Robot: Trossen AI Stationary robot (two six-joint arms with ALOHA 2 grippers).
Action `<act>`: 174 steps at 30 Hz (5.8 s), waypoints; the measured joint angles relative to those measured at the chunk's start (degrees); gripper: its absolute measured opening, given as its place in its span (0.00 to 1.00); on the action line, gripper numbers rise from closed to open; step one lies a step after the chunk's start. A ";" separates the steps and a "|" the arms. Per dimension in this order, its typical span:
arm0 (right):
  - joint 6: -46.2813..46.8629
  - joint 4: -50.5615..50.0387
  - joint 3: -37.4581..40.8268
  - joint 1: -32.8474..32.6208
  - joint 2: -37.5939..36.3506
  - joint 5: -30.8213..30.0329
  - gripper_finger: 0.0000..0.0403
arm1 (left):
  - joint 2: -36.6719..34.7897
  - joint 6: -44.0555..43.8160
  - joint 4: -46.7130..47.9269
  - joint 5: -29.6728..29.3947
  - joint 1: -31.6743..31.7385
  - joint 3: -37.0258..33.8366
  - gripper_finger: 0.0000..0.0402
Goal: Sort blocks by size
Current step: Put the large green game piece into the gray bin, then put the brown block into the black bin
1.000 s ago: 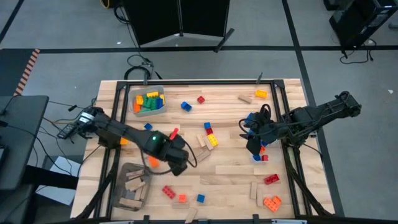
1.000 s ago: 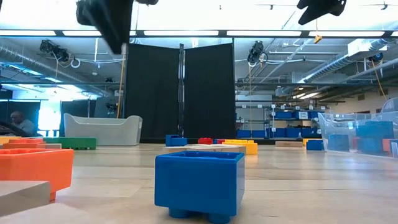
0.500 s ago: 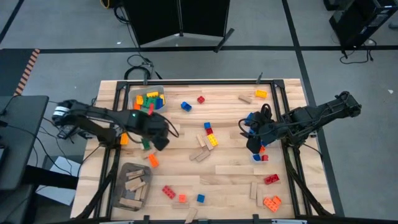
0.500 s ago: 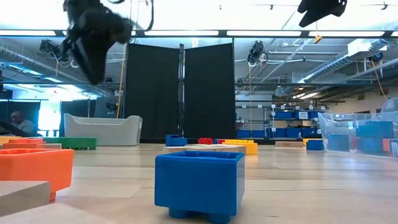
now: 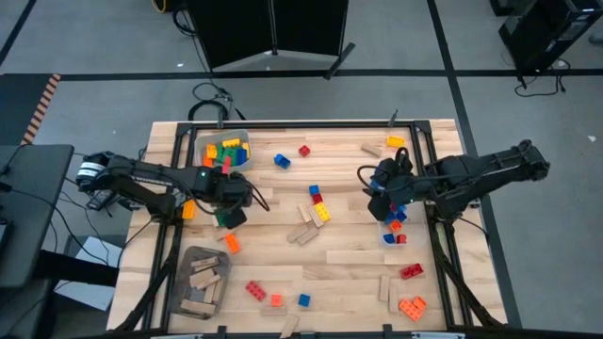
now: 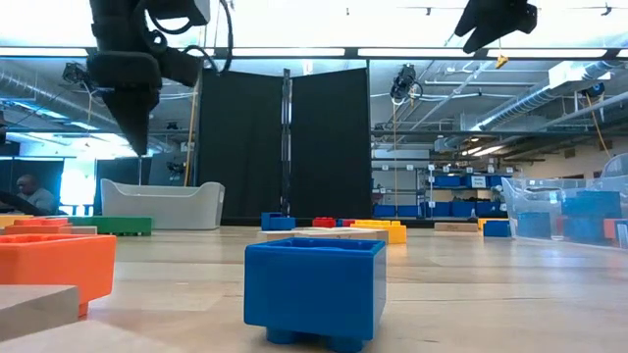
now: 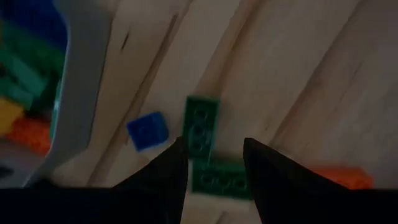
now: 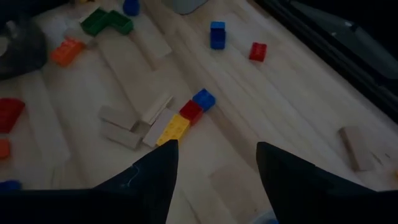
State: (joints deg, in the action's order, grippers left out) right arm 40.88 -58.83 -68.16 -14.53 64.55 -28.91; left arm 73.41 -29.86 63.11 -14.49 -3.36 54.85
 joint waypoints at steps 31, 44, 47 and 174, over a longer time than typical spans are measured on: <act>-0.55 0.03 0.02 7.97 0.00 0.00 0.57 | 2.67 19.87 -12.41 -2.44 7.15 -3.32 0.64; -2.41 0.04 0.02 12.09 0.00 1.40 0.57 | 9.57 20.82 -17.02 7.75 12.87 -9.03 0.64; -2.75 0.05 0.02 12.86 0.00 1.49 0.57 | 11.11 22.33 -17.23 10.41 14.11 -9.03 0.64; -29.77 4.68 0.02 57.41 32.67 25.33 0.55 | 8.43 28.17 -23.30 15.16 30.97 21.16 0.56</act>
State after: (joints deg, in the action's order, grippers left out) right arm 11.12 -54.15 -68.14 42.88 97.23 -3.57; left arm 81.84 -1.69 39.81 0.67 27.62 76.01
